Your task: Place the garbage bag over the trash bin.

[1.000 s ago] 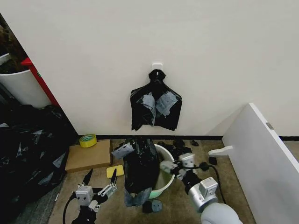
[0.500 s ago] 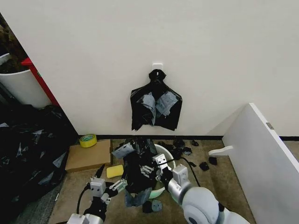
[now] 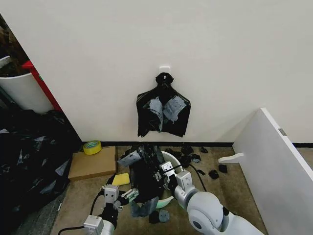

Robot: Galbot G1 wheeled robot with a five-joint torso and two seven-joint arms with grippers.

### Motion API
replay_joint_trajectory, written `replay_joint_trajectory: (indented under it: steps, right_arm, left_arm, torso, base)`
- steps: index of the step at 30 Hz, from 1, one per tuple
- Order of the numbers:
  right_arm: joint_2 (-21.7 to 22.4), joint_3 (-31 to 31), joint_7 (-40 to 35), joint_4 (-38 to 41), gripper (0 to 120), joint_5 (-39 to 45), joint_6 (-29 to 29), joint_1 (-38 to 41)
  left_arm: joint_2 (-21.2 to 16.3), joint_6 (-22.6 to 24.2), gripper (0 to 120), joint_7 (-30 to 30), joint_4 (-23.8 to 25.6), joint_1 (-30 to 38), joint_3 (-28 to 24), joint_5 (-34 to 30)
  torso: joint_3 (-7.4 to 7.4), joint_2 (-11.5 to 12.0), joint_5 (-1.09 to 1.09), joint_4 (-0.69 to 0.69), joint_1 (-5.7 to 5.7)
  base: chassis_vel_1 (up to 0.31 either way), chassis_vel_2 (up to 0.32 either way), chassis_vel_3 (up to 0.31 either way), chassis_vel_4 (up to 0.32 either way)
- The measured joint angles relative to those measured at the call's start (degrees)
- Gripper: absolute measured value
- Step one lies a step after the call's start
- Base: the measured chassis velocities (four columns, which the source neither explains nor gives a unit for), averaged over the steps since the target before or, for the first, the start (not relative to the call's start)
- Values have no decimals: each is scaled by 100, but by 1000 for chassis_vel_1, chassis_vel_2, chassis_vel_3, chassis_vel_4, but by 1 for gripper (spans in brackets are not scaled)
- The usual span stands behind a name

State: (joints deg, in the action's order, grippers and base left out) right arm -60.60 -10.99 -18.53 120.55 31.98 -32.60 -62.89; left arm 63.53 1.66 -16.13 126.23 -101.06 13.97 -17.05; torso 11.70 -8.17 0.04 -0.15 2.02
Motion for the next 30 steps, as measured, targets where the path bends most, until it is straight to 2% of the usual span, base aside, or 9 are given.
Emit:
replay_joint_trajectory:
  steps: [4, 7, 15, 18, 21, 30]
  right_arm:
    - [13, 24, -44, 16, 0, 74, 4, 16]
    - [25, 39, -45, 21, 0, 69, 36, -8]
    - [45, 84, -40, 56, 0, 8, 139, -132]
    - [51, 84, -38, 84, 0, 5, 139, -150]
    - [53, 86, -35, 103, 0, 3, 139, -169]
    - [80, 163, -37, 224, 0, -4, 136, -305]
  left_arm:
    - [-25, 144, 100, -16, -368, 290, -134, -553]
    - [-41, 200, 100, -21, -519, 423, -213, -730]
    - [-92, 309, 100, -84, -821, 929, -416, -836]
    - [-102, 525, 100, -208, -894, 1280, -470, -1141]
    - [-98, 542, 100, -190, -980, 1428, -502, -1159]
    - [105, 859, 100, -419, -1208, 1942, -618, -1407]
  torso:
    - [0, 0, -1, 0, 0]
    - [0, 0, -1, 0, 0]
    - [0, 0, -1, 0, -1]
    - [0, 0, 0, 0, -1]
    - [0, 0, 0, -1, -1]
    - [0, 0, -1, 0, -1]
  base:
    - [0, 0, 0, 0]
    - [0, 0, 0, 0]
    - [0, 0, 0, 0]
    - [0, 0, 0, 0]
    - [0, 0, 0, 0]
    - [0, 0, 0, 0]
